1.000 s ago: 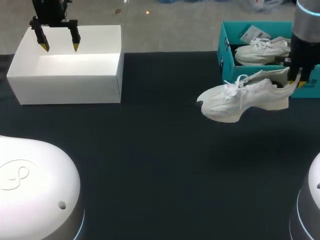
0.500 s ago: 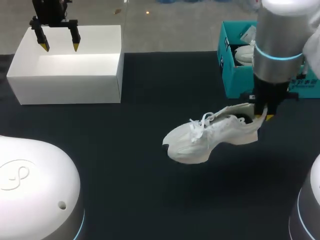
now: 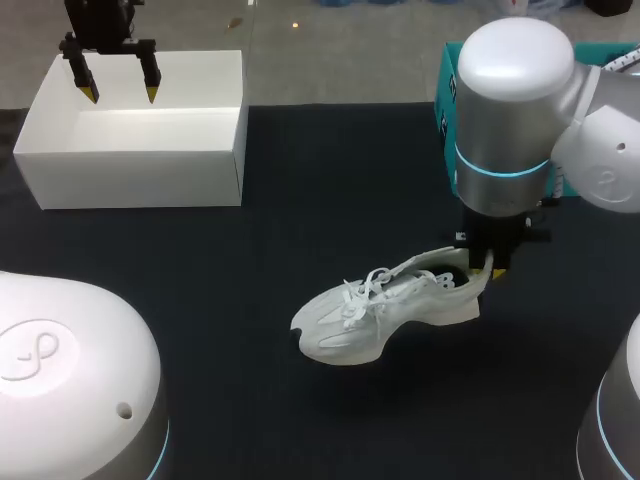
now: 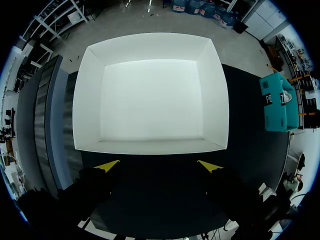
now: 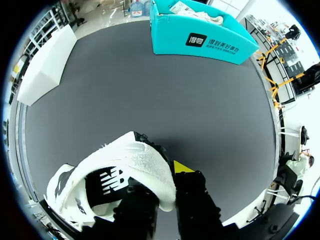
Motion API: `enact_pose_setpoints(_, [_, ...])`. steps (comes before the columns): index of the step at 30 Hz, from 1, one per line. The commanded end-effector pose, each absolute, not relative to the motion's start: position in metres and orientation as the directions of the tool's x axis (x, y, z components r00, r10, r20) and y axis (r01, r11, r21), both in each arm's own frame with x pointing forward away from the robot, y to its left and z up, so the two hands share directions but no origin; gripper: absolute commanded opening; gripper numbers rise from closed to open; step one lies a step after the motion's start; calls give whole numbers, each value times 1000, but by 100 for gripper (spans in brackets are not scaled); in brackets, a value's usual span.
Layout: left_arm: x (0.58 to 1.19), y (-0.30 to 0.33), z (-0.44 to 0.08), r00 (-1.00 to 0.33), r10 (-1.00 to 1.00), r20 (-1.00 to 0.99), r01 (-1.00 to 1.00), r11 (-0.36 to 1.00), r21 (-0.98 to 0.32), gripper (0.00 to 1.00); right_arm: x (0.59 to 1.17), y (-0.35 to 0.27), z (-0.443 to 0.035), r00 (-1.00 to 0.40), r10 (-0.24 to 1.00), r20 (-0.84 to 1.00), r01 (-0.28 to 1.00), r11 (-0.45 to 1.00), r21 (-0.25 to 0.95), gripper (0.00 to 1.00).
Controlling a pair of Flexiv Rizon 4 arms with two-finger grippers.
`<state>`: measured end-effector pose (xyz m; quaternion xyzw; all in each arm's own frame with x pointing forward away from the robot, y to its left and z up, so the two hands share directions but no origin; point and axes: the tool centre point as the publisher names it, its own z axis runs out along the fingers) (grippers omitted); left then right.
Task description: Take the shoe out of the shoebox, open the shoe tongue, remove and reinsert the insole, then place the shoe into the shoebox
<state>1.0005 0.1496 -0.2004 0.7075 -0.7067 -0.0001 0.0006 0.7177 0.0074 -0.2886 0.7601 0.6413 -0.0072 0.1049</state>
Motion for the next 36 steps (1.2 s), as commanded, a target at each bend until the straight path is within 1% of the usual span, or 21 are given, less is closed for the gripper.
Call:
enact_pose_setpoints(1, [1000, 150, -200, 1, -1000, 0, -1000, -1, 1, 100, 724, 24, -305, 203, 965, -167, 969, -174, 174, 0])
enact_pose_setpoints(4, [1000, 150, -200, 1, -1000, 0, -1000, -1, 1, 100, 725, 31, -322, 205, 964, -168, 964, -170, 204, 0])
enact_pose_setpoints(6, [1000, 150, -200, 1, -1000, 0, -1000, -1, 1, 100, 726, 36, -334, 192, 969, -153, 970, -163, 181, 0])
enact_pose_setpoints(13, [1000, 150, -200, 1, -1000, 0, -1000, -1, 1, 100, 729, 42, -368, 188, 962, -196, 972, -153, 179, 0])
enact_pose_setpoints(20, [1000, 150, -200, 1, -1000, 0, -1000, -1, 1, 100, 732, 41, -392, 222, 949, -224, 967, -184, 177, 0])
enact_pose_setpoints(21, [1000, 150, -200, 1, -1000, 0, -1000, -1, 1, 100, 732, 40, -394, 227, 949, -219, 967, -194, 162, 0])
enact_pose_setpoints(22, [1000, 150, -200, 1, -1000, 0, -1000, -1, 1, 100, 732, 39, -394, 238, 948, -211, 966, -208, 156, 42])
enact_pose_setpoints(23, [1000, 150, -200, 1, -1000, 0, -1000, -1, 1, 100, 732, 38, -392, 247, 944, -218, 965, -219, 146, 100])
enact_pose_setpoints(26, [1000, 150, -200, 1, -1000, 0, -1000, -1, 1, 100, 731, 32, -380, 253, 945, -207, 964, -227, 140, 100])
enact_pose_setpoints(29, [1000, 150, -200, 1, -1000, 0, -1000, -1, 1, 100, 729, 23, -363, 268, 949, -168, 961, -252, 109, 100])
enact_pose_setpoints(31, [1000, 150, -200, 1, -1000, 0, -1000, -1, 1, 100, 727, 19, -350, 256, 958, -132, 965, -245, 95, 100])
enact_pose_setpoints(36, [1000, 150, -200, 1, -1000, 0, -1000, -1, 1, 100, 722, 12, -316, 201, 977, -68, 974, -192, 118, 100])
